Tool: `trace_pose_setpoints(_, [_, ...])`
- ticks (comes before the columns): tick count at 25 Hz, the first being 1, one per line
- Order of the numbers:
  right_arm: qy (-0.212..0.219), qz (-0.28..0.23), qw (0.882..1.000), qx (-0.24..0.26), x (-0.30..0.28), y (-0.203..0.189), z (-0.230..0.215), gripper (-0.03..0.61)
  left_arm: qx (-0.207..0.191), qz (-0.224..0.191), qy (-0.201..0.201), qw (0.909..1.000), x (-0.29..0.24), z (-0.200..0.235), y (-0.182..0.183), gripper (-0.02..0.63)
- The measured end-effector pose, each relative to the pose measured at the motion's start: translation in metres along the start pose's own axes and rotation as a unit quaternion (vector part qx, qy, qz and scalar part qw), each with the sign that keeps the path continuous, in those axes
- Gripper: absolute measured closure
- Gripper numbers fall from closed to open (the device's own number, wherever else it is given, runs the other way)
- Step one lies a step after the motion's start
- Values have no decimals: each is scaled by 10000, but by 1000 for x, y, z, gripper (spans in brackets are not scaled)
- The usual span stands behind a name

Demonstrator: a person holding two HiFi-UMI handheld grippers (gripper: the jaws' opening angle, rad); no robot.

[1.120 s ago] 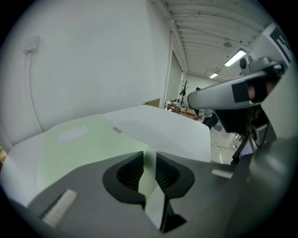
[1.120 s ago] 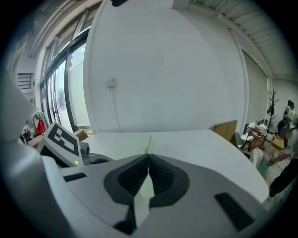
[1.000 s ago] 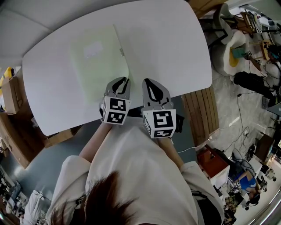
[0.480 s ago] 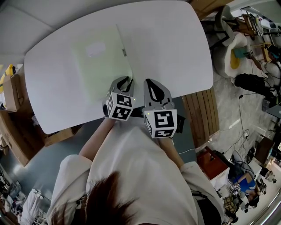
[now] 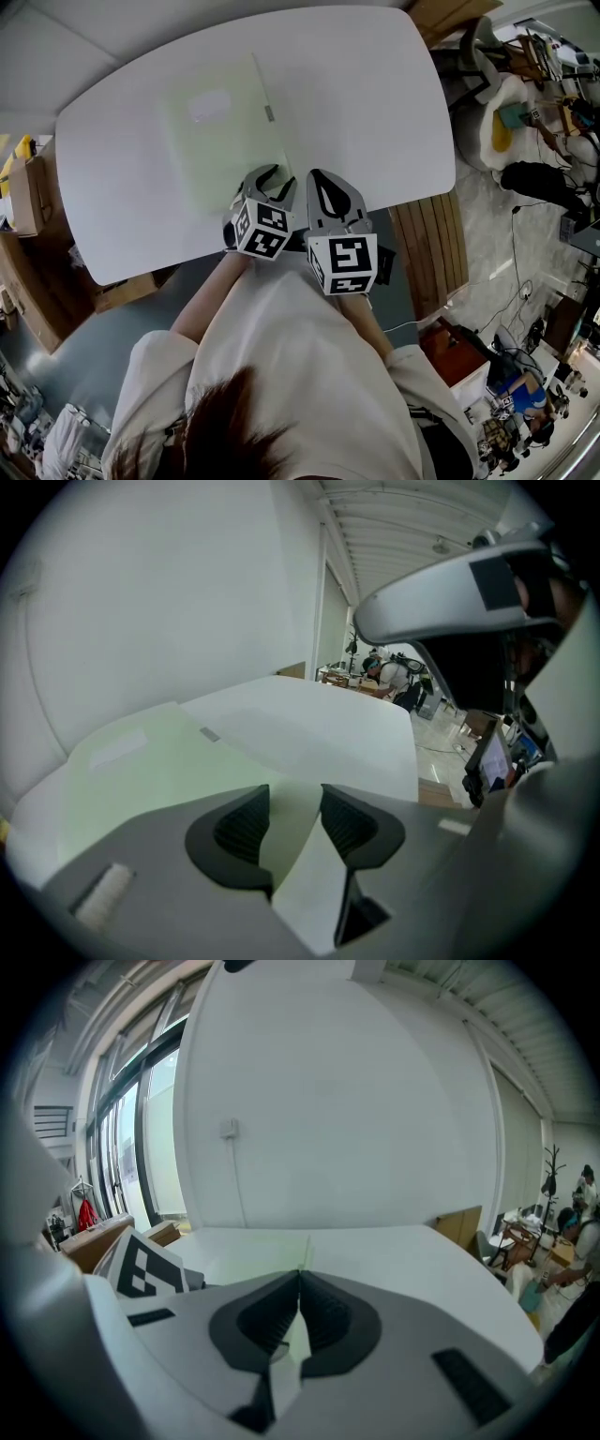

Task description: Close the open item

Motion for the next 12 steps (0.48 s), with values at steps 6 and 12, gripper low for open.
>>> trace_pose_setpoints(6, [-31,-16,10000,-3,3,0,-2,568,-74,-28,-119,9999,-1,-5,0,431])
trace_pose_setpoints(12, [-40,-8,10000,-12,4,-2,-2,568,5,-31,-151,9999,-1,-4,0,430])
Point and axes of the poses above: the fingertips, and each gripper's own axes: x backward along the fingers, z to its left, y out of its top, the point moved 7 cm from there along x, backward along the fingers, and after that the axes turned 3 degrees about y, right-handed, at the moved point
